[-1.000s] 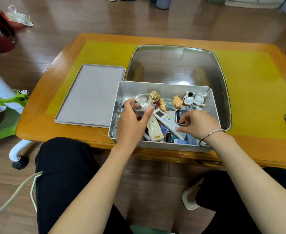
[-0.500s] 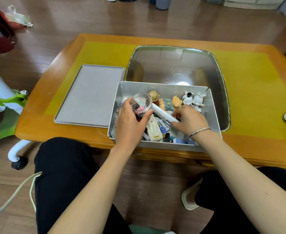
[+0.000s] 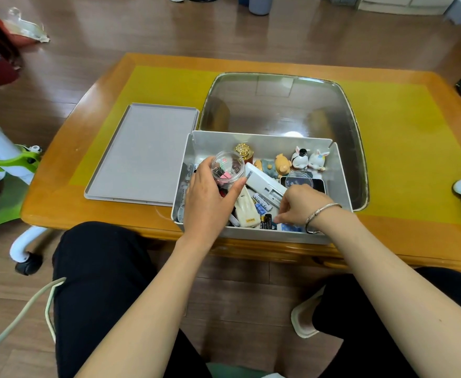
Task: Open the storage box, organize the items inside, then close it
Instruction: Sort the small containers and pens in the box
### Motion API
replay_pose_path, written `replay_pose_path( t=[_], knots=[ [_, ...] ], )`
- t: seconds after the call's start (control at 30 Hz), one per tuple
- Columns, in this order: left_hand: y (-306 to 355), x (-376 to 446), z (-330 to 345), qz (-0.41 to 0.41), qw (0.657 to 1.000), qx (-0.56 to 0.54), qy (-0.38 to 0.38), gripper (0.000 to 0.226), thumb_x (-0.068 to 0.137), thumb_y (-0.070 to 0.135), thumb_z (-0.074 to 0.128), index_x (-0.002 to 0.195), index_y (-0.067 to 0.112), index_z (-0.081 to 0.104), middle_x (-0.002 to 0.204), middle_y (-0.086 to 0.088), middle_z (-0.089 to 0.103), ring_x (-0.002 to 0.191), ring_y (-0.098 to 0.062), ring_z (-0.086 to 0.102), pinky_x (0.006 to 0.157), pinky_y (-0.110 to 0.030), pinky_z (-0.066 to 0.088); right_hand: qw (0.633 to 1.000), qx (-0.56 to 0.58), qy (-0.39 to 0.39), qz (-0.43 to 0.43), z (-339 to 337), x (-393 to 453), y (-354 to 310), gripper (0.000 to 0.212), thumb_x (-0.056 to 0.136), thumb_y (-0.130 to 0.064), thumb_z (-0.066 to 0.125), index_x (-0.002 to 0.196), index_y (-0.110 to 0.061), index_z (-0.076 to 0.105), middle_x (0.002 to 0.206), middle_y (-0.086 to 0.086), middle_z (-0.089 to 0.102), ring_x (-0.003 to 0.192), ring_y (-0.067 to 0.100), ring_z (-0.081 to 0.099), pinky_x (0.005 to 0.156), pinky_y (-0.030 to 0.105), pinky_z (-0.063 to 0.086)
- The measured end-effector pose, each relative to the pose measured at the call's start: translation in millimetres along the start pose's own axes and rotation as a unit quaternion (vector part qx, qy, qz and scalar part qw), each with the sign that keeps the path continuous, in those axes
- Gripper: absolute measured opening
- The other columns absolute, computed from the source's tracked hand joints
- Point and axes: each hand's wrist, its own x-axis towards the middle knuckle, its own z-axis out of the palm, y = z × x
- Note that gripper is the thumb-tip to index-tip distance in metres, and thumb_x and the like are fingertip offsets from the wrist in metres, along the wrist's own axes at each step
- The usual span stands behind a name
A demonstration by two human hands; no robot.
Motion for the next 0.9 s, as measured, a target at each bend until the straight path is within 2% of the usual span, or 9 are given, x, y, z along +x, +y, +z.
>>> replay_pose_path(
  t=[0.13,0.3,0.4,0.53,0.6,0.67,0.77,0.83,0.9],
  knots=[
    [-1,0,0,0.002,1.000,0.002,-0.001,0.073,0.080,0.063,0.058,0.136,0.021,0.035,0.131,0.000,0.053,0.121,-0.017,0.050,0.090,-0.032,0.050,0.999,0.005,-0.041,0.011,6,6,-7,0.036,0.069,-0.049,0.076,0.075,-0.015,0.066,0.076,0.002,0.066,0.073,0.019,0.063,0.072,0.036,0.057],
    [-2,0,1,0.007,1.000,0.005,0.001,0.072,0.079,0.063,0.059,0.134,0.021,0.037,0.129,0.001,0.054,0.119,-0.016,0.051,0.087,-0.028,0.047,0.998,-0.005,-0.056,0.027,5,12,-14,0.024,0.073,-0.037,0.071,0.078,-0.014,0.068,0.080,0.003,0.068,0.077,0.021,0.064,0.074,0.034,0.057],
    [-2,0,1,0.005,1.000,0.005,0.000,0.073,0.079,0.063,0.059,0.134,0.022,0.037,0.130,0.001,0.054,0.119,-0.017,0.051,0.088,-0.031,0.049,0.999,0.034,-0.015,0.031,5,10,-10,0.012,0.076,-0.020,0.062,0.066,-0.012,0.064,0.073,0.005,0.065,0.073,0.021,0.062,0.067,0.028,0.055],
    [-2,0,1,0.008,1.000,0.006,0.000,0.073,0.080,0.062,0.060,0.135,0.021,0.037,0.131,0.000,0.053,0.120,-0.016,0.051,0.087,-0.028,0.048,0.982,0.160,0.092,0.032,-1,3,-2,0.010,0.080,-0.012,0.064,0.076,-0.010,0.073,0.079,0.004,0.070,0.062,0.009,0.056,0.066,0.022,0.044],
    [-1,-1,1,0.009,1.000,0.004,0.000,0.072,0.080,0.061,0.061,0.135,0.021,0.037,0.130,0.000,0.054,0.120,-0.016,0.051,0.086,-0.026,0.046,0.980,0.160,0.115,0.025,-3,0,-1,0.010,0.081,-0.013,0.065,0.075,-0.015,0.071,0.082,0.002,0.070,0.067,0.010,0.056,0.070,0.024,0.046],
    [-1,-1,0,0.007,1.000,0.000,0.000,0.072,0.080,0.060,0.061,0.135,0.021,0.037,0.130,0.000,0.053,0.120,-0.016,0.051,0.086,-0.026,0.046,0.987,0.128,0.089,0.031,-4,-1,-3,0.008,0.079,-0.023,0.068,0.072,-0.020,0.068,0.082,-0.001,0.068,0.075,0.014,0.061,0.073,0.030,0.053],
    [-1,-1,0,0.007,1.000,0.002,-0.002,0.072,0.080,0.060,0.061,0.135,0.021,0.037,0.131,0.000,0.053,0.120,-0.016,0.050,0.088,-0.030,0.049,0.998,0.038,-0.020,0.044,2,1,-10,0.019,0.075,-0.034,0.071,0.085,-0.018,0.070,0.084,0.000,0.068,0.078,0.018,0.064,0.076,0.035,0.057],
    [-1,0,0,0.007,1.000,0.002,-0.004,0.071,0.080,0.060,0.061,0.135,0.021,0.037,0.130,0.001,0.053,0.120,-0.016,0.050,0.089,-0.031,0.050,0.998,0.016,-0.040,0.047,6,4,-17,0.021,0.074,-0.030,0.070,0.092,-0.017,0.070,0.089,0.002,0.068,0.080,0.020,0.063,0.078,0.035,0.057],
    [-1,0,0,0.006,1.000,0.002,-0.004,0.071,0.080,0.059,0.062,0.135,0.021,0.037,0.130,0.001,0.053,0.120,-0.016,0.050,0.089,-0.030,0.049,0.998,0.039,-0.024,0.049,10,7,-20,0.018,0.075,-0.023,0.069,0.092,-0.018,0.071,0.093,0.003,0.068,0.083,0.021,0.064,0.080,0.035,0.056]
  ],
)
